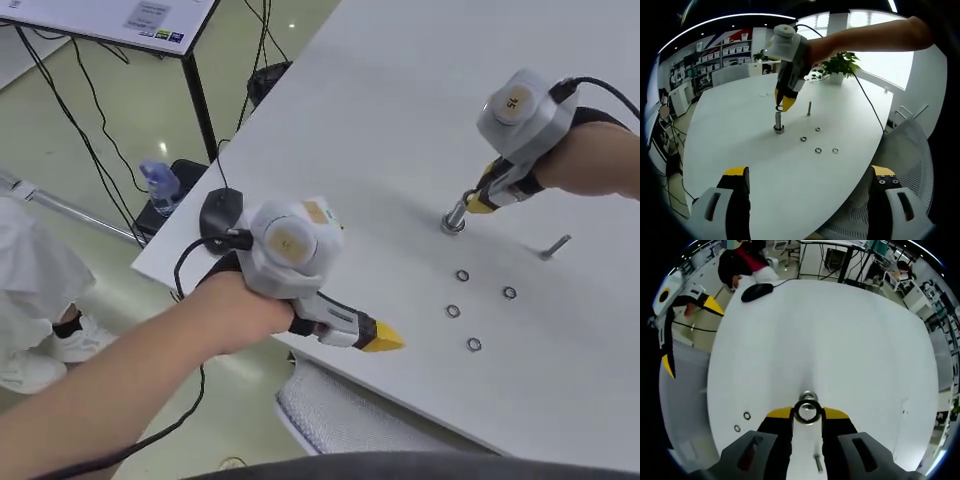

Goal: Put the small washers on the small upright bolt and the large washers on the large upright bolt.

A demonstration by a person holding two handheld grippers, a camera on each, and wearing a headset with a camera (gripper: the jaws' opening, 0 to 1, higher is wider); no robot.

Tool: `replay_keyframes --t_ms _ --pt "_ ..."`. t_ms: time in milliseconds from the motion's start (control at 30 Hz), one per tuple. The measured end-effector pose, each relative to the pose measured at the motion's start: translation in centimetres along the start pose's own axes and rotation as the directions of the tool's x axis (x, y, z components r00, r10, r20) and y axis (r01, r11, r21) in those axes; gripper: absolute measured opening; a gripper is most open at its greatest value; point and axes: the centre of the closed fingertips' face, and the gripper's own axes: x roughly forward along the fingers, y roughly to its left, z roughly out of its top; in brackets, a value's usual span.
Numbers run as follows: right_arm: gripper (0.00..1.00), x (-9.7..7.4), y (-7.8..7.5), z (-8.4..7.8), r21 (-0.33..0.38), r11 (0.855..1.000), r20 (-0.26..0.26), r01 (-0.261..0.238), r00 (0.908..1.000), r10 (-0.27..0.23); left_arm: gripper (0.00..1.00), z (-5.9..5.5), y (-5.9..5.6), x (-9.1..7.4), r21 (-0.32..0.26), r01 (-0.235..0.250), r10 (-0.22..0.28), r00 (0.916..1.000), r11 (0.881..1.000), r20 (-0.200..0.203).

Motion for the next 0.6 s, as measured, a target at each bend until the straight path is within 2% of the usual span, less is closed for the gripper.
replay_keyframes --t_ms 267,600 --pt "0.21 0.8 -0.5 -0.2 0.006 1.000 -0.019 -0.006 0.9998 0.007 1.00 -0.1 0.2 -0.1 -0.001 0.004 -0.004 1.0000 1.000 -0.003" --pt "0.22 1.3 0.0 0.2 0.006 1.000 -0.015 -0.014 0.9998 0.014 0.99 -0.5 0.3 -0.2 -0.002 0.006 -0.006 0.9999 1.000 -0.010"
